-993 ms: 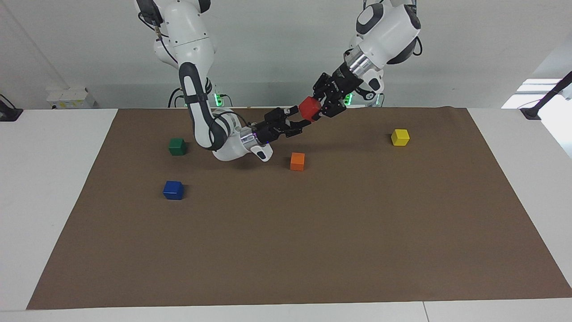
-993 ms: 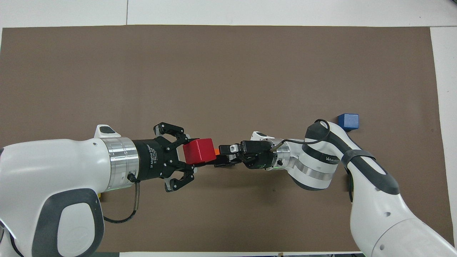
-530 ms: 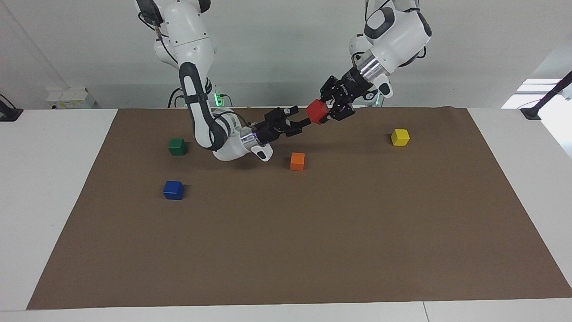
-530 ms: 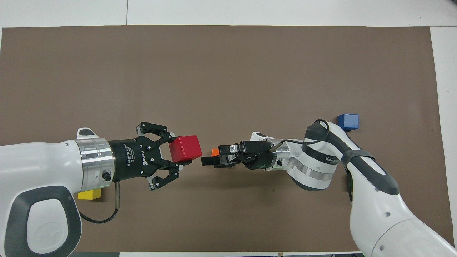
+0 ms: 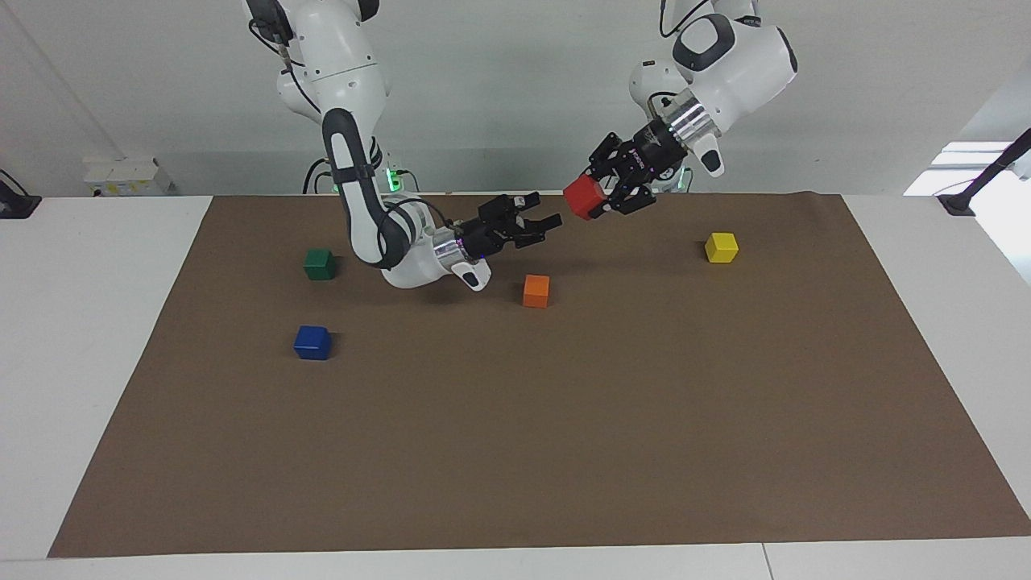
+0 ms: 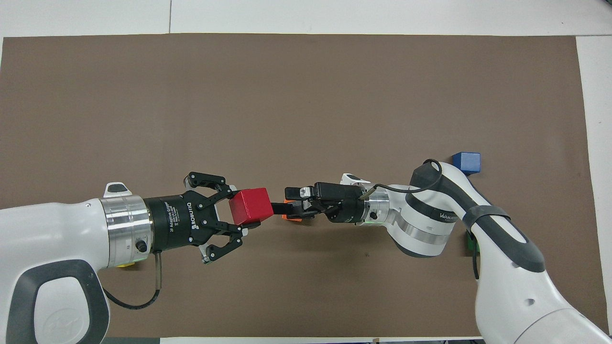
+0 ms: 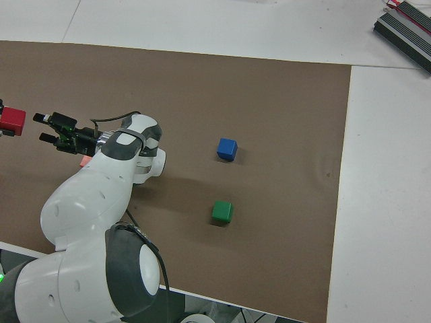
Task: Transfer red block to right arm and stack on blue block
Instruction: 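Close the right gripper on the red cube held by the left gripper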
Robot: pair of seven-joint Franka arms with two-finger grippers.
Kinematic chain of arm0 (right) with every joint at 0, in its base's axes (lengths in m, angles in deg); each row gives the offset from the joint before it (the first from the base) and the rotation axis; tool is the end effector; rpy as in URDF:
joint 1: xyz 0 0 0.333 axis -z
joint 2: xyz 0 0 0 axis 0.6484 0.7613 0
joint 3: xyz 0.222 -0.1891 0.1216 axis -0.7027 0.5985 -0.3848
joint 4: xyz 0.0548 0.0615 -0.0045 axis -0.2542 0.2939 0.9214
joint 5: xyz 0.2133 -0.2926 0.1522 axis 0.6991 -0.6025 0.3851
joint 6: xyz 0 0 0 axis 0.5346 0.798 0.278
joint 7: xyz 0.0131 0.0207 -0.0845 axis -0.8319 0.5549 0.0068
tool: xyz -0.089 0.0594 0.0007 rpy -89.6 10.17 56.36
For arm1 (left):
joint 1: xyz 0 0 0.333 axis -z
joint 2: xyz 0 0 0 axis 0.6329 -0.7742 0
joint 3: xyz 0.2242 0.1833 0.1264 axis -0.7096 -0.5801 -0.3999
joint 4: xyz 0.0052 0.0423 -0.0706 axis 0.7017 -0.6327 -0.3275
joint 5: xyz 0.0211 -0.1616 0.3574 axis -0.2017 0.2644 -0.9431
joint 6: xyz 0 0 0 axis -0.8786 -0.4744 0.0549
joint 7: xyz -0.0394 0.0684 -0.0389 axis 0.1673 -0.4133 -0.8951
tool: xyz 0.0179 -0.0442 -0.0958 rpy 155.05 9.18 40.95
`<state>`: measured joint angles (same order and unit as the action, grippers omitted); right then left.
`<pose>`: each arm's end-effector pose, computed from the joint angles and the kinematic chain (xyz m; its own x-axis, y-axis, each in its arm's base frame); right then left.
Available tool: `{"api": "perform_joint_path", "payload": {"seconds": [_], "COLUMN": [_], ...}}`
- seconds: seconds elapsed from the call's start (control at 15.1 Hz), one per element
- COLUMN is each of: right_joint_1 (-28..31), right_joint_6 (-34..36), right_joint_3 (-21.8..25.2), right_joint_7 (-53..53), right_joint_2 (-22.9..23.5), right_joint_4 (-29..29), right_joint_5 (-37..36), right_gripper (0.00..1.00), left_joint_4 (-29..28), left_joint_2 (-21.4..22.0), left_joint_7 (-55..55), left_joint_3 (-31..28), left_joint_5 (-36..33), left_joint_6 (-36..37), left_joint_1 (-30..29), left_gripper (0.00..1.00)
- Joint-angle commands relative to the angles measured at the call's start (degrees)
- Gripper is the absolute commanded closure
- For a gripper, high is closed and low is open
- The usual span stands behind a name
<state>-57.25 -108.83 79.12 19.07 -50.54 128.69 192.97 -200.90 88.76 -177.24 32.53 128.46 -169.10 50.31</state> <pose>0.4672 0.3130 0.3205 0.9683 0.0726 -0.2389 -0.2471 0.4176 -0.8744 0.4122 -0.2180 0.5300 -0.2478 0.6240 -0.7411 0.9643 0.2330 -0.1262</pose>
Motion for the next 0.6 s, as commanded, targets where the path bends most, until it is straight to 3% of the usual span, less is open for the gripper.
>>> {"api": "perform_joint_path", "payload": {"seconds": [0.0, 0.53], "right_joint_1": [0.22, -0.57], "right_joint_6": [-0.91, -0.91], "right_joint_3": [-0.14, -1.89], "right_joint_7": [1.38, 1.03], "right_joint_2": [-1.27, -1.36], "right_joint_4": [0.47, 0.38], "right_joint_5": [-1.06, -0.01], "right_gripper": [0.0, 0.0], "left_joint_4": [-3.98, -4.16], "left_joint_2": [3.15, 2.27], "left_joint_7": [1.1, 1.1], "left_joint_3": [-0.61, -0.52], "left_joint_5": [2.3, 2.48], "left_joint_6": [-2.41, -6.28], "left_joint_1": [1.08, 3.98], "left_gripper": [1.0, 1.0]}}
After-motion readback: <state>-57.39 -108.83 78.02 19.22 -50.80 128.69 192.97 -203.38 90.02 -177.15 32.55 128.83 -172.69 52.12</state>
